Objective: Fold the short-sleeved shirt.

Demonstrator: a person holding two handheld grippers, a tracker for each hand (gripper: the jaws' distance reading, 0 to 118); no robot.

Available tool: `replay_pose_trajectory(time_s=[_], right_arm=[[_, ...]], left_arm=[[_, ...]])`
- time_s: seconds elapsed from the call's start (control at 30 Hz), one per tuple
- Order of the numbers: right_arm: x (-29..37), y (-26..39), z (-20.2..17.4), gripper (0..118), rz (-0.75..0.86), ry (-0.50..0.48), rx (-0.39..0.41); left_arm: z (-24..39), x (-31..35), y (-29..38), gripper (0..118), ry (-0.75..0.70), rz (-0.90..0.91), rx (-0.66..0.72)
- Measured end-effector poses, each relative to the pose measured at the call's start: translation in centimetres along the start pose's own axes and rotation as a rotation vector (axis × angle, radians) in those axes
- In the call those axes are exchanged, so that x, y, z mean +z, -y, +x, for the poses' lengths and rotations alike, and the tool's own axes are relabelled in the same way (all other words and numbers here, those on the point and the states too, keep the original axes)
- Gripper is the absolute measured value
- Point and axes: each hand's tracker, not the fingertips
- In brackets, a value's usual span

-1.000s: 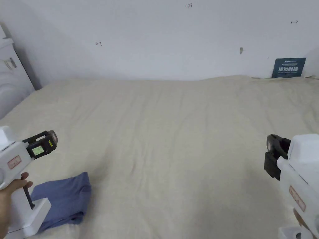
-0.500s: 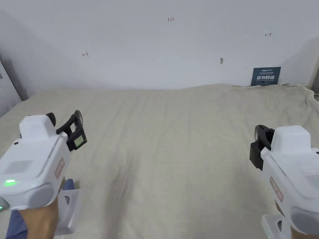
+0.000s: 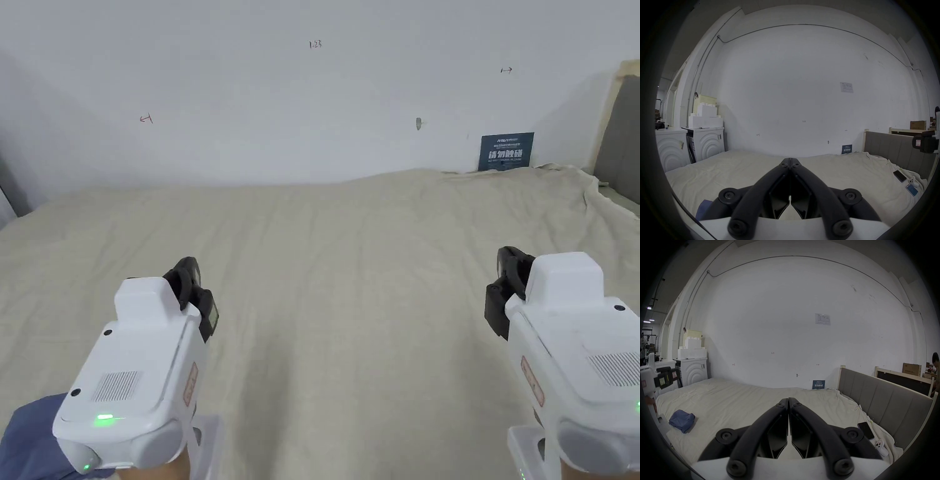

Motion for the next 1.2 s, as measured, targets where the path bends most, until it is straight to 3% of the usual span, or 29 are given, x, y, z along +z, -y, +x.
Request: replay_pose_trajectory(time_s=[1.2], right_arm=[[0.2,0.2,0.9,0,0.014,0.019,-0.003]], left_arm=[[1.8,0.1,0.5,0,0.072,-0.033,-0.022]])
